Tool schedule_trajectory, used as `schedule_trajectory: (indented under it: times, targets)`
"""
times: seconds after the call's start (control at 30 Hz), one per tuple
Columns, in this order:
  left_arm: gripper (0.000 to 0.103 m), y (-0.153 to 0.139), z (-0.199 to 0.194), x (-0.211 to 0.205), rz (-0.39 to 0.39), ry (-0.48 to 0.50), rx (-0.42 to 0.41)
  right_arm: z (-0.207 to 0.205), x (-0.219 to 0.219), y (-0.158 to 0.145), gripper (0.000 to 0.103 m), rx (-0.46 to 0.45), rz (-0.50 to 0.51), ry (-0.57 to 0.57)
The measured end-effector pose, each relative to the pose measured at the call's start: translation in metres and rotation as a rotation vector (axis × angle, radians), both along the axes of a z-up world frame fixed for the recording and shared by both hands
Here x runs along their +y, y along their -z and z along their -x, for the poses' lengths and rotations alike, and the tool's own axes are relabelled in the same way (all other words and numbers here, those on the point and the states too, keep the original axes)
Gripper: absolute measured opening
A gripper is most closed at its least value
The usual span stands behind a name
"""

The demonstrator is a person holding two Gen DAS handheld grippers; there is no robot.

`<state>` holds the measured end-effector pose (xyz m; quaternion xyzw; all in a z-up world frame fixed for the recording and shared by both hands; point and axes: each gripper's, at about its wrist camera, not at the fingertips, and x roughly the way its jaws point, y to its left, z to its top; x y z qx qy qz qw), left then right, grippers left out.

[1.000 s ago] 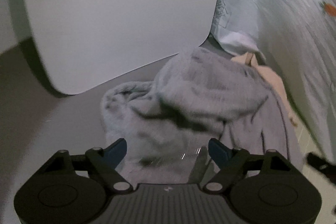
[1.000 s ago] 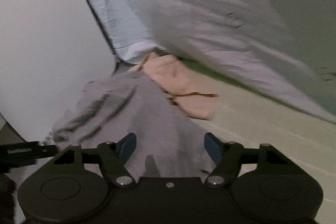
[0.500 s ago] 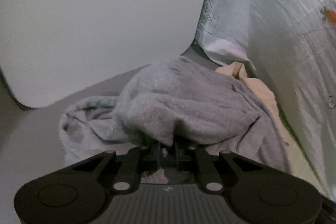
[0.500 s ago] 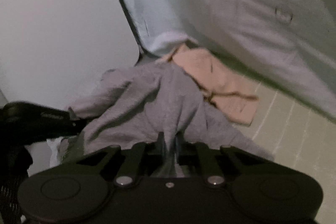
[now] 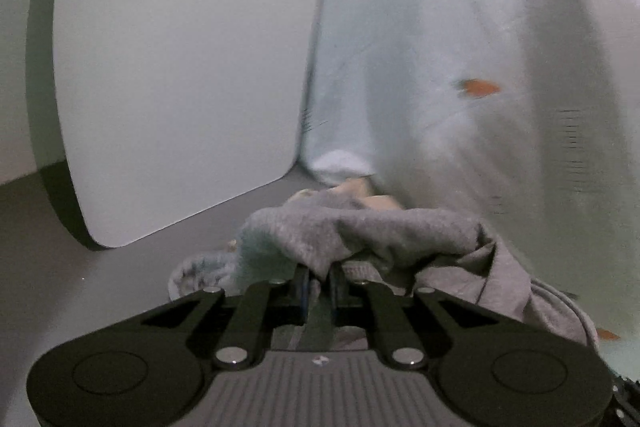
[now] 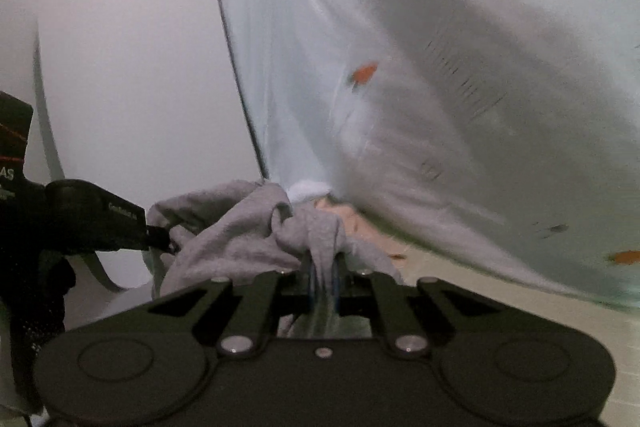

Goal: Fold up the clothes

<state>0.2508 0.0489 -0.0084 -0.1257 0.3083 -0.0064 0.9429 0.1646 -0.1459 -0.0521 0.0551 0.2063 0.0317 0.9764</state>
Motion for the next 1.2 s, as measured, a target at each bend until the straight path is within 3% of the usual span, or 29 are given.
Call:
schedule_trajectory:
  times: [0.13,0.33,0.43,0.57,0.67,0.73,0.8,0.93,1.13,1.2]
  targets:
    - [0.010,-0.029,0.056,-0.031,0.020,0.093,-0.060,0.063,-0.023,-0.029,0.008,-0.074,-0.001,0.069]
    - [0.010,-0.039,0.133,-0.102,0.071,0.277,-0.056,0.168,-0.077,-0.055,0.008,-0.111,0.041,0.224]
    - [0.012,-0.026,0.170,-0.143,0.078,0.395,0.006,0.218,-0.107,-0.054,0.008,-0.084,0.046,0.325]
    - [0.018,0.011,0.221,-0.189,0.010,0.496,0.127,0.276,-0.148,-0.029,0.010,0.063,0.013,0.490]
    - [0.045,0.036,0.254,-0.202,-0.071,0.503,0.180,0.302,-0.174,0.009,0.013,0.272,-0.004,0.585]
    - [0.080,0.050,0.267,-0.199,-0.084,0.486,0.221,0.321,-0.179,0.022,0.016,0.300,0.019,0.609]
    - [0.083,0.063,0.277,-0.193,-0.097,0.455,0.270,0.334,-0.178,0.027,0.034,0.314,0.060,0.613]
    - [0.083,0.077,0.282,-0.176,-0.134,0.395,0.345,0.347,-0.170,0.026,0.042,0.286,0.059,0.595]
    - [0.087,0.078,0.287,-0.166,-0.145,0.350,0.361,0.357,-0.169,0.025,0.047,0.279,0.057,0.527]
    - [0.087,0.082,0.285,-0.167,-0.149,0.344,0.382,0.354,-0.167,0.026,0.053,0.285,0.074,0.504]
